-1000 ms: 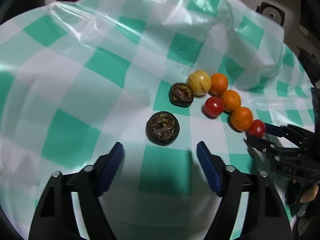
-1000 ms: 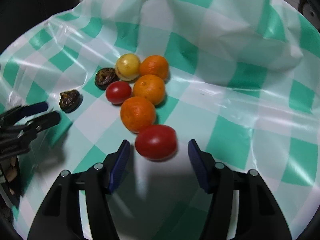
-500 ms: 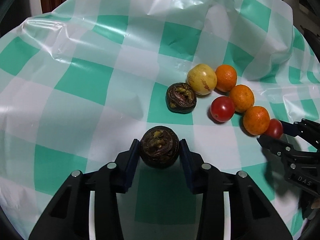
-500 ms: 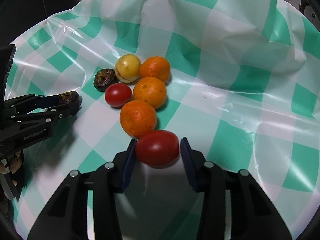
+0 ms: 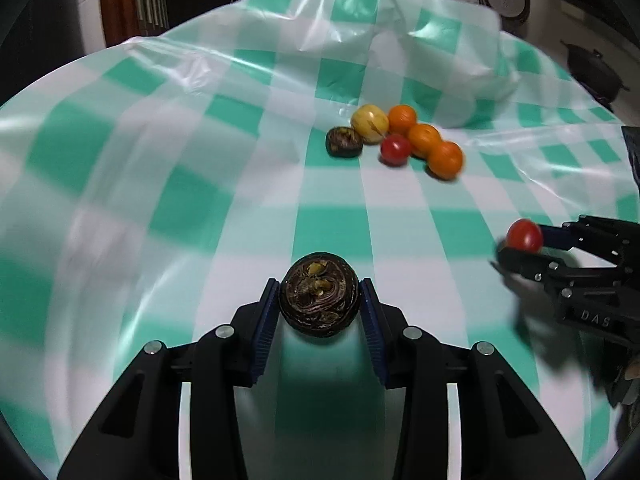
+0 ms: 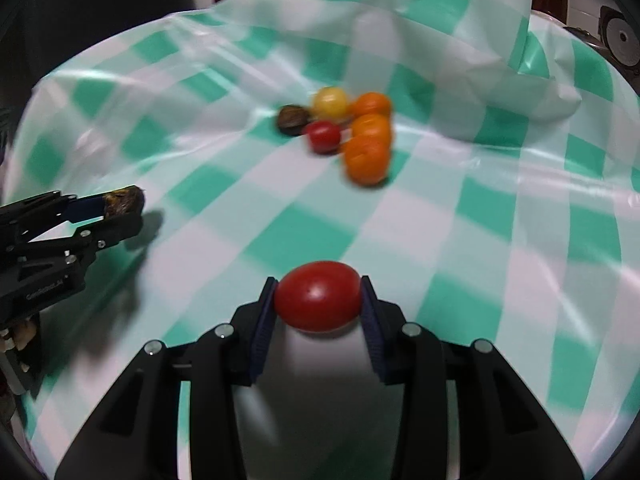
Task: Organize fruits
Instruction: 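Carry the dark fruit and red cherry tomato over the white box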
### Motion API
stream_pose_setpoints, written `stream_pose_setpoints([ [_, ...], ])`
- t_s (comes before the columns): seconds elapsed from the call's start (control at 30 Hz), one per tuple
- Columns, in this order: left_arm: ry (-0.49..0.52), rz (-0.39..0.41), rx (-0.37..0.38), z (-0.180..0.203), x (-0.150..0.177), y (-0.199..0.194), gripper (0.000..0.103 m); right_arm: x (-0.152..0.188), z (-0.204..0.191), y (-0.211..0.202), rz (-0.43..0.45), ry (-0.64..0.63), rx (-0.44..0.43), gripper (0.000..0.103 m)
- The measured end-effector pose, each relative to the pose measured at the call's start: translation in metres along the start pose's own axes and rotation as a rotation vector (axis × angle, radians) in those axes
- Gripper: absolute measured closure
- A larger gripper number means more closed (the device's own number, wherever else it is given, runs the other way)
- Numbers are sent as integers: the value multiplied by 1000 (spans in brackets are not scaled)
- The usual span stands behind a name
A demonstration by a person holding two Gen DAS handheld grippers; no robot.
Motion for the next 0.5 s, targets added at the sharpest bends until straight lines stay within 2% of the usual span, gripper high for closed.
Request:
stream_pose_setpoints([
  [0.27, -90, 73, 35, -40, 72, -97, 65, 38, -90, -73, 87, -56, -108, 62],
  [0.43, -164, 140, -1, -83, 127, -169, 65, 48, -165, -106, 96, -166, -169, 62],
  [0.5, -190, 166, -32, -102, 147, -194, 65, 53, -209, -118, 104, -241, -223, 62],
])
Point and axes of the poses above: each gripper's, at about its wrist camera, not at the fingertips, and y roughly the way its jaws point, z to its right, x to its underside, the point moved 5 cm from there along y, roughly the way its jaws point, and after that the axes turned 8 degrees about -y, right-handed, at the moved point
